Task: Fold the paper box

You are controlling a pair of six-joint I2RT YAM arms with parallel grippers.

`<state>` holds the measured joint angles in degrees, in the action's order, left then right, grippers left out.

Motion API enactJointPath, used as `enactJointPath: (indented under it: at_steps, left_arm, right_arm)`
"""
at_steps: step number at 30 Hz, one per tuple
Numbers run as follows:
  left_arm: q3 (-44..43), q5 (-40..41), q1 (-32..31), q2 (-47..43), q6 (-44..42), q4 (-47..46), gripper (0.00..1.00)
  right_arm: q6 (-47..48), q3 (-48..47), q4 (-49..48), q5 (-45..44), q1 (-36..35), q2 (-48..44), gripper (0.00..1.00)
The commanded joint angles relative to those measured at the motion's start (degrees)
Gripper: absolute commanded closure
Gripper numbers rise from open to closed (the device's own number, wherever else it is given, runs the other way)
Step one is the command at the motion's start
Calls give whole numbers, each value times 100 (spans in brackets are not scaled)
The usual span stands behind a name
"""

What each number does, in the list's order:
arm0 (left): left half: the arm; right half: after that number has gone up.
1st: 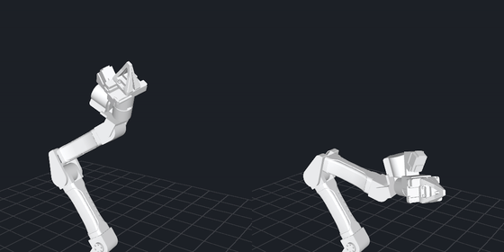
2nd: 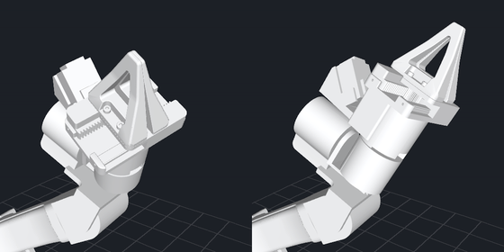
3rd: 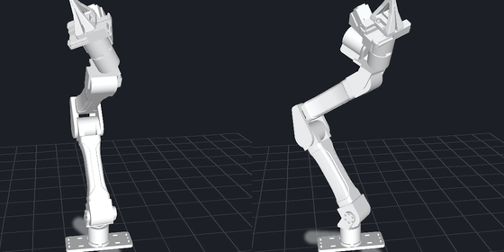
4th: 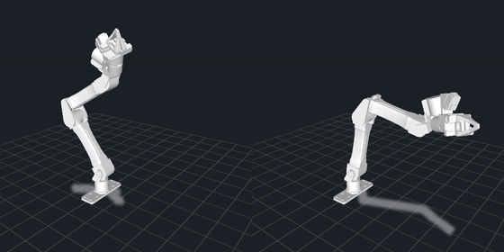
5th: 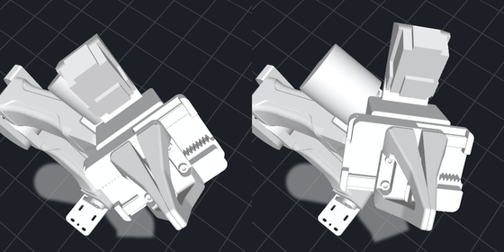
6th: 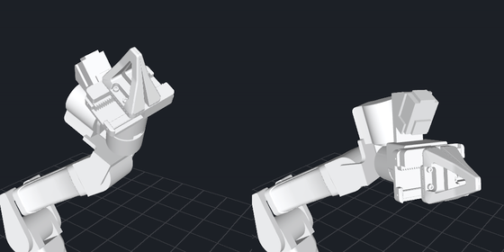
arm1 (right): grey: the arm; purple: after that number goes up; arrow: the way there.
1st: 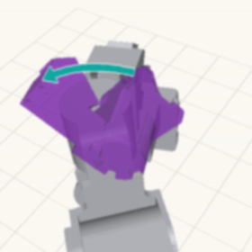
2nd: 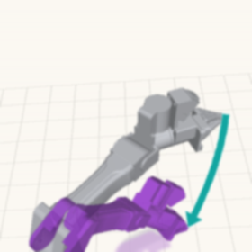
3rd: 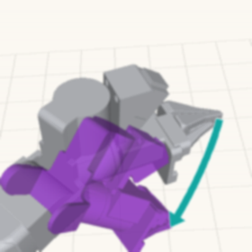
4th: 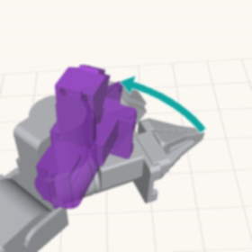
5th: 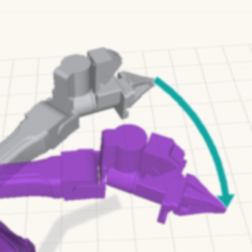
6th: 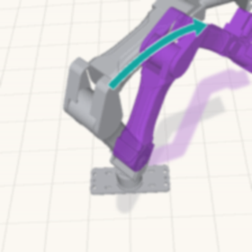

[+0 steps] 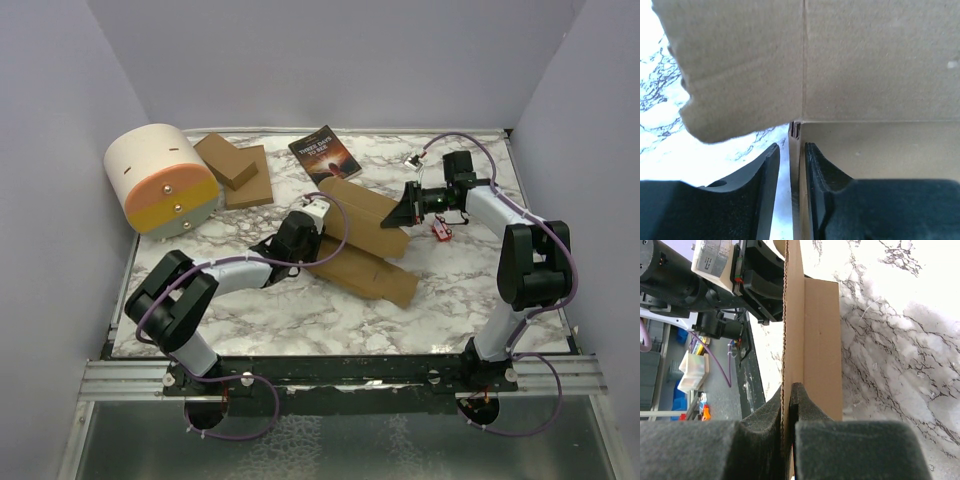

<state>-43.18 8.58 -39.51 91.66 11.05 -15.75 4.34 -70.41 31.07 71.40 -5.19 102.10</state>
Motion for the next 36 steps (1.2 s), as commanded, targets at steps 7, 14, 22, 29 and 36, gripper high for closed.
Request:
enactJointPath:
  at_steps: [7, 14, 22, 29, 36]
  left_arm:
    - [-9, 71, -13, -307, 147, 413, 70]
    - [-119, 93, -13, -27, 174, 394, 71]
    - [-141, 411, -13, 91, 52, 505, 100]
    - [-166, 895, -151, 209, -384, 692, 100]
    - [-339, 1139, -289, 334, -604, 933, 96]
  right_arm:
    - [106, 69, -145, -153, 1, -70, 97]
    - [128, 62, -136, -163, -7, -103, 97]
    - [183, 55, -114, -237, -8, -123, 97]
    - [216, 46, -118, -309, -41, -181, 98]
    - [228, 52, -119, -313, -61, -166, 97]
